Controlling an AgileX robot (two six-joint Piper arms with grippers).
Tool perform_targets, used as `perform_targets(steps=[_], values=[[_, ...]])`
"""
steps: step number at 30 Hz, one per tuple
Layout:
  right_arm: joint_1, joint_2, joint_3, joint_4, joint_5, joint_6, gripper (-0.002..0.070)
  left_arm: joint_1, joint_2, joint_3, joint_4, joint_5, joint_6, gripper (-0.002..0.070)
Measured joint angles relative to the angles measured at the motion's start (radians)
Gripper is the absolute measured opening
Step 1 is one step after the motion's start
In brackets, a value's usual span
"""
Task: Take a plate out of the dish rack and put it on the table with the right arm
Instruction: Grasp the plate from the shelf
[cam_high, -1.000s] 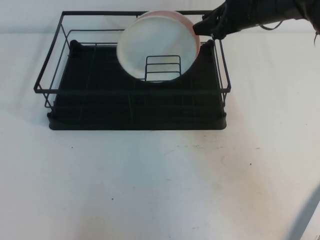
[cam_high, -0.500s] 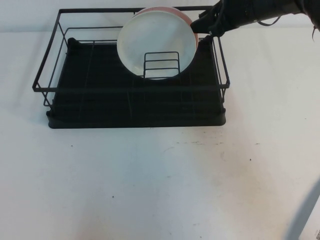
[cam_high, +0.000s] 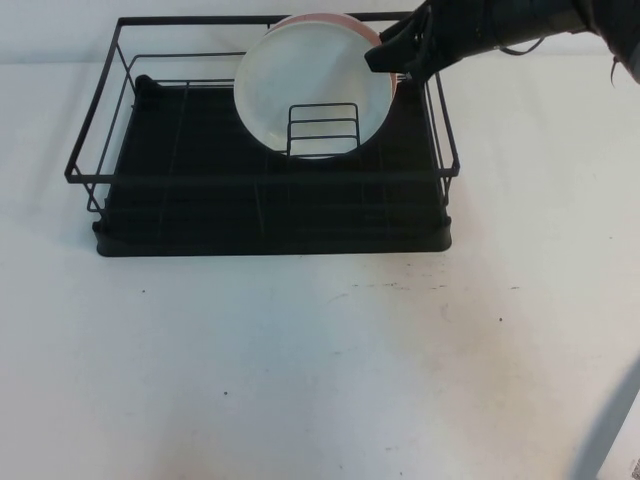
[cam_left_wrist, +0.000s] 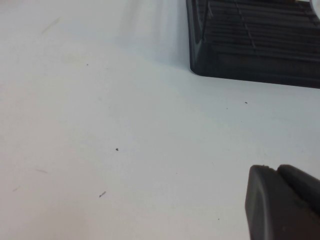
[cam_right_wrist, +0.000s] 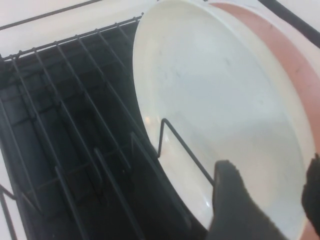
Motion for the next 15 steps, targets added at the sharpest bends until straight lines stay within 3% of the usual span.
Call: perform_targets(steps=[15], values=[[0.005, 0.030, 0.000, -0.011, -0.073, -0.017, 0.0279, 0.000, 0.000, 0.000, 0.000, 0.000, 0.000, -0.0004]])
